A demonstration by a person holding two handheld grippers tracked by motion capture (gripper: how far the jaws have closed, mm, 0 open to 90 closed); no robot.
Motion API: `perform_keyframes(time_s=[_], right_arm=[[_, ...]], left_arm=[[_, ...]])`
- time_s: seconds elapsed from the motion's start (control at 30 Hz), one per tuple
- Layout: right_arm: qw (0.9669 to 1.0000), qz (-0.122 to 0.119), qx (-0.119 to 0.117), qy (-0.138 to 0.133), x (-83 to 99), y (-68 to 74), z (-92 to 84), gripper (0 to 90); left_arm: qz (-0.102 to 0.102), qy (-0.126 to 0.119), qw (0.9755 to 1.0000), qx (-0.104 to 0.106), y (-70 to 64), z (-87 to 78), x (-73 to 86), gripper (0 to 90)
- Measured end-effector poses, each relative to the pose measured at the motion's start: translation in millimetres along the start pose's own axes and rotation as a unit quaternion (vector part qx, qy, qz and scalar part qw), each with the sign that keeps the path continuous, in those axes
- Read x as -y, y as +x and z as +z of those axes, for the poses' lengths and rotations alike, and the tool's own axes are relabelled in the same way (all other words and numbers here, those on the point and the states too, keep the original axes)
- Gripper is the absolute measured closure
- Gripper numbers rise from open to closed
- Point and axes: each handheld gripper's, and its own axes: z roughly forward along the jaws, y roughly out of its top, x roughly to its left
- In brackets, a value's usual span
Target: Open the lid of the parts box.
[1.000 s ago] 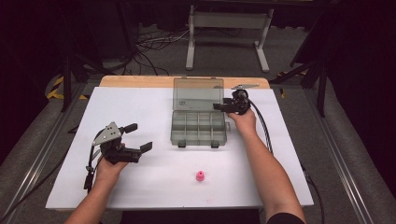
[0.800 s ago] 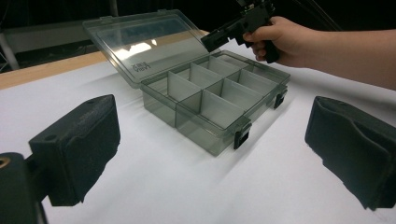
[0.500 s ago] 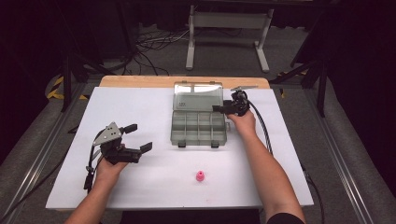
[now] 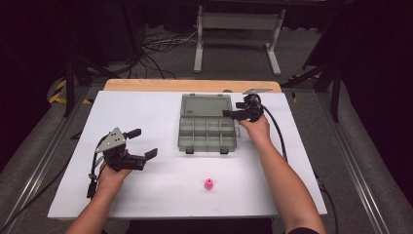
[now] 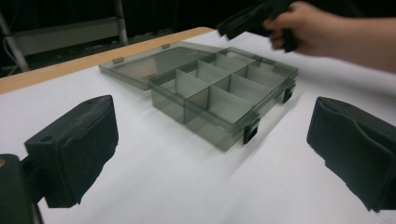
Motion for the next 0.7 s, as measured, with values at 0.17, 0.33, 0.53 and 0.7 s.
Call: perform_keyframes(time_s=[0.17, 0.33, 0.53, 0.7], right_arm=[[0.9993, -0.019, -0.006, -0.032, -1.8, 18.0, -28.8, 10.3], [0.9984, -0.037, -0.01, -0.04, -0.1, 31.1, -47.9, 9.1], [0.9953, -0.077, -0.025, -0.053, 7.7, 59.2, -78.5, 8.4], [0.9921, -0.102, -0.046, -0.058, 14.4, 81.7, -93.6, 7.2]], left_arm=[[-0.019, -0.026, 0.9995, 0.006, 3.6, -3.5, -1.2, 2.6], [-0.013, -0.032, 0.9994, 0.004, 2.0, -4.6, -3.3, 2.6], [-0.012, -0.032, 0.9994, 0.001, 0.6, -11.4, -1.9, 2.1], [-0.016, -0.036, 0.9992, -0.004, 2.6, -19.4, 0.8, 2.0]])
